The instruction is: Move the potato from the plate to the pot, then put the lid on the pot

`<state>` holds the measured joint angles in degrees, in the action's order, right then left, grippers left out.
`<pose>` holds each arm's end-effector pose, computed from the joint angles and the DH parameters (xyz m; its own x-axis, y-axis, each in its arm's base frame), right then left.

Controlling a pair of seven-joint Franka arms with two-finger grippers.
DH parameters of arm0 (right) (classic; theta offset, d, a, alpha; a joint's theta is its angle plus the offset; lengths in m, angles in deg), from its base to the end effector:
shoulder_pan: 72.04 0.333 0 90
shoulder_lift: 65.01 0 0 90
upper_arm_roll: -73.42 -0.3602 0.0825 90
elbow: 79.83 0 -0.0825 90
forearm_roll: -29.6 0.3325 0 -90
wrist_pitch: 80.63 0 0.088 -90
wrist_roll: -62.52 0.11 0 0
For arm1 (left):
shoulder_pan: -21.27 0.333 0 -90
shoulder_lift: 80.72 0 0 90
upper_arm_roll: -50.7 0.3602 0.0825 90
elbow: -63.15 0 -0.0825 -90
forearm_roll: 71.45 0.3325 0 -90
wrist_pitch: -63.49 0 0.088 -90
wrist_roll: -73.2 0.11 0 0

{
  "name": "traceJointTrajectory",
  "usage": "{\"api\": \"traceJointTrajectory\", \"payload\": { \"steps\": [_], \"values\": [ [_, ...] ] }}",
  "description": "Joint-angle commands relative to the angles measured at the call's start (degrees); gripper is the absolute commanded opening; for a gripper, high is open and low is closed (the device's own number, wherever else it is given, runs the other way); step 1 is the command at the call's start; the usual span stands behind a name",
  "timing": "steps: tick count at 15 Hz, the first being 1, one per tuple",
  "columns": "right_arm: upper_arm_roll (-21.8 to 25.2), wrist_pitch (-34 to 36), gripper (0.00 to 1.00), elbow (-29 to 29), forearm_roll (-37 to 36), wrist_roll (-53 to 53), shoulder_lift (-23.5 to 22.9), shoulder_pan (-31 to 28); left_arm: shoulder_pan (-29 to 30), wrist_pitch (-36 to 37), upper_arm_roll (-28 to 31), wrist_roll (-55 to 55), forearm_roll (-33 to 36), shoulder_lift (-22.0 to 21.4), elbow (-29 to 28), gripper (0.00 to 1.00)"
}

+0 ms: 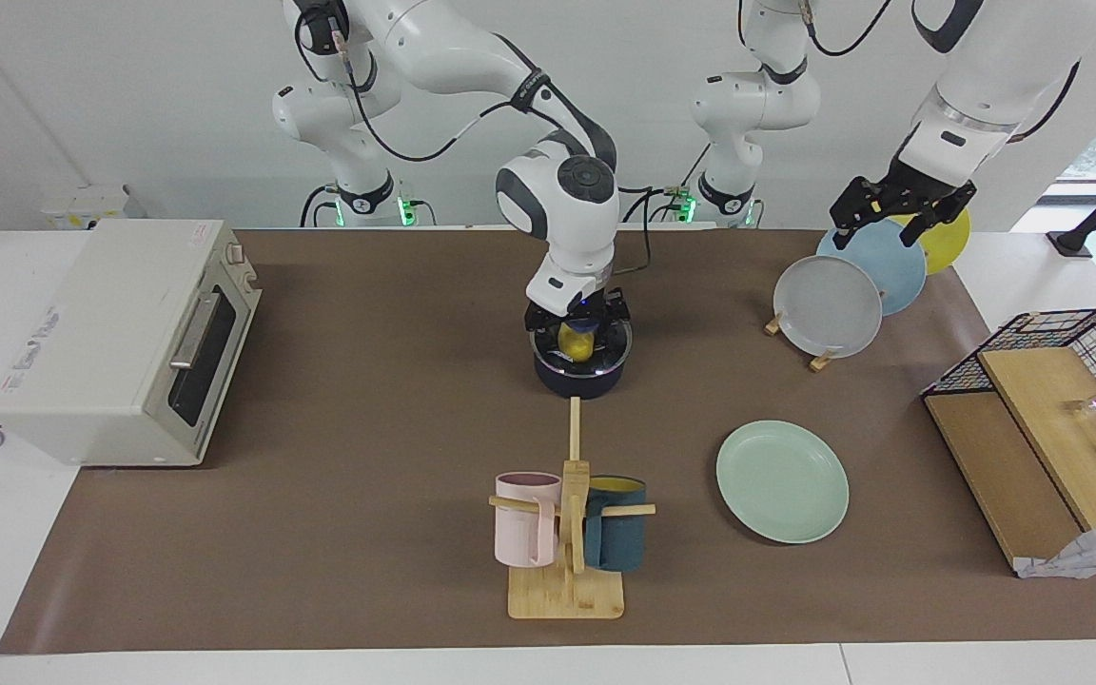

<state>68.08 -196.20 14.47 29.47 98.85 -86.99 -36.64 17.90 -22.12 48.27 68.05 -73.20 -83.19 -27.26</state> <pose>0.4847 0.4062 0.4527 0.9970 0.0716 -0.0282 0.0711 -0.9973 -0.0200 0.4768 -0.0526 0.6774 0.9990 -0.0135 -0.0431 -0.0124 -0.9996 0.0249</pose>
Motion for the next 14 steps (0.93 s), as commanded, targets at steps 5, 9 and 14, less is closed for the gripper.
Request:
{"api": "traceJointTrajectory", "payload": {
  "steps": [5,9,14],
  "values": [
    [-0.28,14.56,1.0,-10.36,1.27,-1.79,3.69,-4.99,0.47,-0.26,0.07,-0.04,-0.72,-1.22,-0.99,1.0],
    [-0.11,24.49,1.0,-10.36,0.48,-11.87,11.76,-10.86,0.47,-0.26,0.07,-0.13,-0.72,-1.31,-0.99,1.0],
    [0.07,31.45,1.0,-9.83,-2.31,-17.7,18.46,-19.14,0.39,-0.17,0.07,0.23,-0.72,-1.66,-0.99,1.0]
  ]
}}
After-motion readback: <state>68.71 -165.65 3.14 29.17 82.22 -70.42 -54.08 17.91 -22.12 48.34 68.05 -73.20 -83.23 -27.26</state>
